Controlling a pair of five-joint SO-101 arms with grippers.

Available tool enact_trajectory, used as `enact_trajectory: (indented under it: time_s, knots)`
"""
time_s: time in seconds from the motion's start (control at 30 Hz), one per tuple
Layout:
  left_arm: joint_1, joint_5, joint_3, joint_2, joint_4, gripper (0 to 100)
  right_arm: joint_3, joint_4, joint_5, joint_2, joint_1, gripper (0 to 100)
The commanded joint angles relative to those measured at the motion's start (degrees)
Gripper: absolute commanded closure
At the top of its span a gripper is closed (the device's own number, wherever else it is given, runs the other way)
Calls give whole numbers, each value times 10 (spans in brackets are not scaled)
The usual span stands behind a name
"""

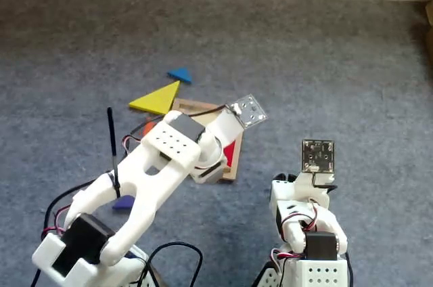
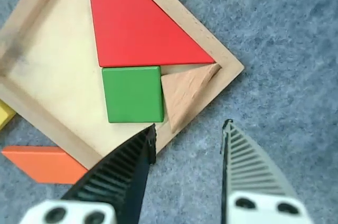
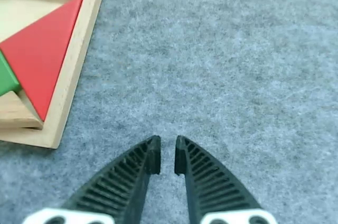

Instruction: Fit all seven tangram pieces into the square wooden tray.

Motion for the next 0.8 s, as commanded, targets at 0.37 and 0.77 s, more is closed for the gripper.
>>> enact_trajectory:
  time_s: [0.37, 0.77]
  knots:
    - [-58, 2, 26, 40, -101, 793, 52, 0, 6, -8, 8, 933]
    - [-56, 4, 0, 53, -101, 793, 52, 0, 6, -8, 8, 933]
